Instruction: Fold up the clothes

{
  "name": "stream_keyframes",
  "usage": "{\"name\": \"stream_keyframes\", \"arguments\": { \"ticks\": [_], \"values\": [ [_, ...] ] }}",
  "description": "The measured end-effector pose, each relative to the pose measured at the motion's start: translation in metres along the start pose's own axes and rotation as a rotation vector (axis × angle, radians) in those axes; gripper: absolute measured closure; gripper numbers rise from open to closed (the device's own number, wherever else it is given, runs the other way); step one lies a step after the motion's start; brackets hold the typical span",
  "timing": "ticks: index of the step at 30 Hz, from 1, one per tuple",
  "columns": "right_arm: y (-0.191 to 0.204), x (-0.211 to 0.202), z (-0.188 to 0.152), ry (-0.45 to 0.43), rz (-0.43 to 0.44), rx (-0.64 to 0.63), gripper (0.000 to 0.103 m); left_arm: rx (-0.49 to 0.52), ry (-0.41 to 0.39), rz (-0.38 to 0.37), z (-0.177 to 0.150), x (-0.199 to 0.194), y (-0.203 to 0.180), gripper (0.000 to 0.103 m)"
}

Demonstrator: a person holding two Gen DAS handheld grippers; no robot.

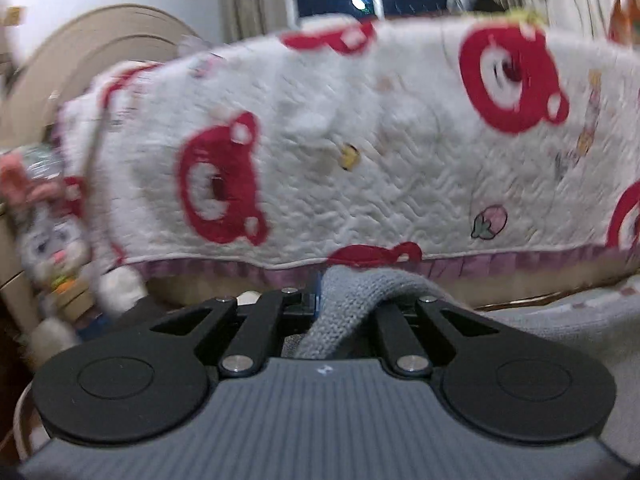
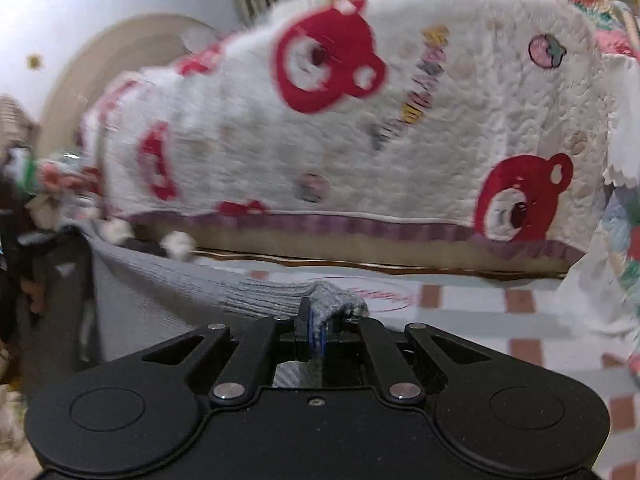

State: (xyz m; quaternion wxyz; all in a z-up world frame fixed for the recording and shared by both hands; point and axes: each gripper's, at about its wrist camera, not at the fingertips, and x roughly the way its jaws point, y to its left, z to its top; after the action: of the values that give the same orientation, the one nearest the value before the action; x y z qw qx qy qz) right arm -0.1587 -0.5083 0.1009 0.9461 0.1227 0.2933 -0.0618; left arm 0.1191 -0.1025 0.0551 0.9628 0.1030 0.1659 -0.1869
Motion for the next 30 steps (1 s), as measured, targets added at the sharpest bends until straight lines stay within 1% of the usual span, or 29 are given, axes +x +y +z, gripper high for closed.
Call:
{"name": "stream_keyframes", "arguments": {
  "ticks": [1, 2, 5, 6, 7, 8, 9, 10, 11, 13, 15, 18, 19, 21, 24, 25, 26, 28, 30],
  "values": [
    [-0.013, 0.021, 0.014, 0.007, -0.028, 0.002, 0.099, 0.013, -0.001, 0.008, 0.006, 0.025, -0.008, 0.099],
    [-0.023, 0.042, 0.027, -0.007, -0.060, 0.000, 0.099, 0.022, -0.006, 0.018, 0.013, 0.049, -0.017, 0.098],
    [-0.050, 0.101, 0.065, -0.073, -0.154, -0.006, 0.099, 0.013, 0.002, 0.050, 0.023, 0.107, -0.036, 0.089],
    [-0.060, 0.121, 0.074, -0.100, -0.191, 0.009, 0.097, -0.002, 0.021, 0.064, 0.022, 0.127, -0.042, 0.070],
    [-0.068, 0.140, 0.077, -0.091, -0.230, 0.028, 0.092, 0.002, 0.061, 0.080, 0.018, 0.145, -0.049, 0.060],
    [-0.075, 0.159, 0.077, -0.071, -0.268, 0.047, 0.080, 0.017, 0.112, 0.097, 0.012, 0.161, -0.055, 0.047],
    [-0.082, 0.178, 0.078, -0.051, -0.306, 0.065, 0.073, 0.042, 0.161, 0.098, 0.002, 0.173, -0.062, 0.047],
    [-0.085, 0.194, 0.072, -0.039, -0.347, 0.075, 0.072, 0.074, 0.209, 0.089, -0.010, 0.182, -0.069, 0.047],
    [-0.086, 0.205, 0.062, -0.026, -0.371, 0.087, 0.072, 0.092, 0.250, 0.068, -0.026, 0.187, -0.073, 0.047],
    [-0.084, 0.220, 0.033, -0.001, -0.383, 0.111, 0.072, 0.095, 0.312, 0.015, -0.061, 0.183, -0.075, 0.045],
    [-0.074, 0.224, -0.003, 0.041, -0.350, 0.115, 0.072, 0.065, 0.353, -0.028, -0.090, 0.170, -0.068, 0.038],
    [-0.056, 0.210, -0.055, 0.087, -0.291, 0.159, 0.069, -0.015, 0.435, -0.041, -0.129, 0.141, -0.043, 0.035],
    [-0.051, 0.200, -0.074, 0.095, -0.273, 0.176, 0.068, -0.041, 0.463, -0.039, -0.141, 0.131, -0.034, 0.034],
    [-0.042, 0.176, -0.112, 0.090, -0.260, 0.208, 0.058, -0.087, 0.518, -0.026, -0.164, 0.109, -0.014, 0.034],
    [-0.040, 0.146, -0.157, 0.088, -0.279, 0.293, 0.057, -0.137, 0.563, 0.029, -0.181, 0.079, 0.019, 0.033],
    [-0.040, 0.135, -0.170, 0.080, -0.285, 0.341, 0.057, -0.159, 0.562, 0.046, -0.184, 0.071, 0.030, 0.032],
    [-0.041, 0.125, -0.181, 0.070, -0.284, 0.394, 0.057, -0.188, 0.557, 0.062, -0.186, 0.064, 0.040, 0.029],
    [-0.040, 0.108, -0.198, 0.062, -0.250, 0.487, 0.057, -0.248, 0.563, 0.086, -0.193, 0.051, 0.058, 0.029],
    [-0.029, 0.104, -0.199, 0.085, -0.200, 0.462, 0.057, -0.301, 0.578, 0.089, -0.199, 0.042, 0.071, 0.029]
  ]
}}
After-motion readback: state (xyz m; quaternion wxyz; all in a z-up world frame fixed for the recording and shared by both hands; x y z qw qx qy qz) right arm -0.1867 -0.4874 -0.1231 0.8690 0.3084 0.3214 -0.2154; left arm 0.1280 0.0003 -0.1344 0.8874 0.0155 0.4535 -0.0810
